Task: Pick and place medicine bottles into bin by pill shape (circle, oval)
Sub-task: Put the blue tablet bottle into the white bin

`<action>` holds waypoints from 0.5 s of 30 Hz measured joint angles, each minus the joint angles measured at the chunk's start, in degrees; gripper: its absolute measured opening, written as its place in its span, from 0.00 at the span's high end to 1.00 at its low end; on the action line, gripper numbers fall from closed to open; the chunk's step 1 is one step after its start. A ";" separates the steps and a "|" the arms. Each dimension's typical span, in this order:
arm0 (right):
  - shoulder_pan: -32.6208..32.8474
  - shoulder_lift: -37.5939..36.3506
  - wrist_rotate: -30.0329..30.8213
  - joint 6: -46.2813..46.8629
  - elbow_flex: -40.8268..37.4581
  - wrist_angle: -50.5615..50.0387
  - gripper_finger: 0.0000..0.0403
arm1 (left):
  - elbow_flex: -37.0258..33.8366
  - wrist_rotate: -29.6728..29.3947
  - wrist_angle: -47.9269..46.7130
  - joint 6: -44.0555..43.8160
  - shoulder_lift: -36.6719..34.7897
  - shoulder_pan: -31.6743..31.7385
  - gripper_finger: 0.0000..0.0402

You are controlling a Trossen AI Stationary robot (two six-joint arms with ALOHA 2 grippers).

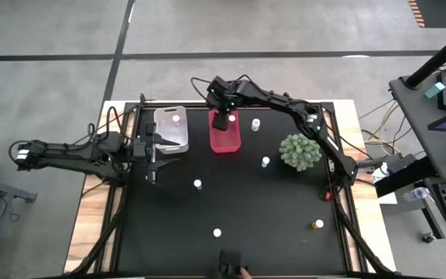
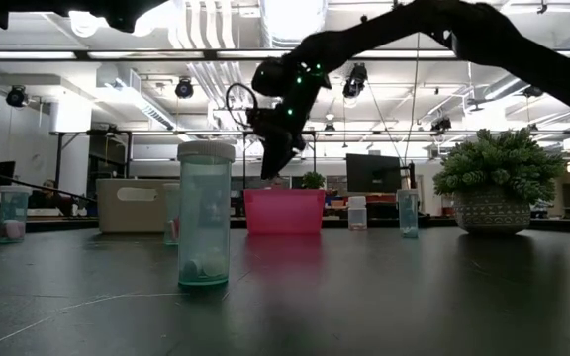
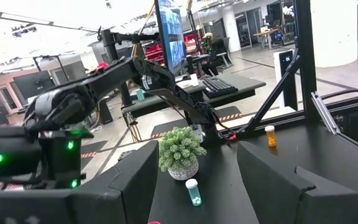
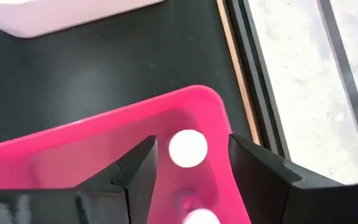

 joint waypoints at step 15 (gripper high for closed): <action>10.62 -5.30 -0.08 6.45 -0.59 -16.26 0.65 | -0.39 0.00 0.00 -1.95 0.00 0.02 0.50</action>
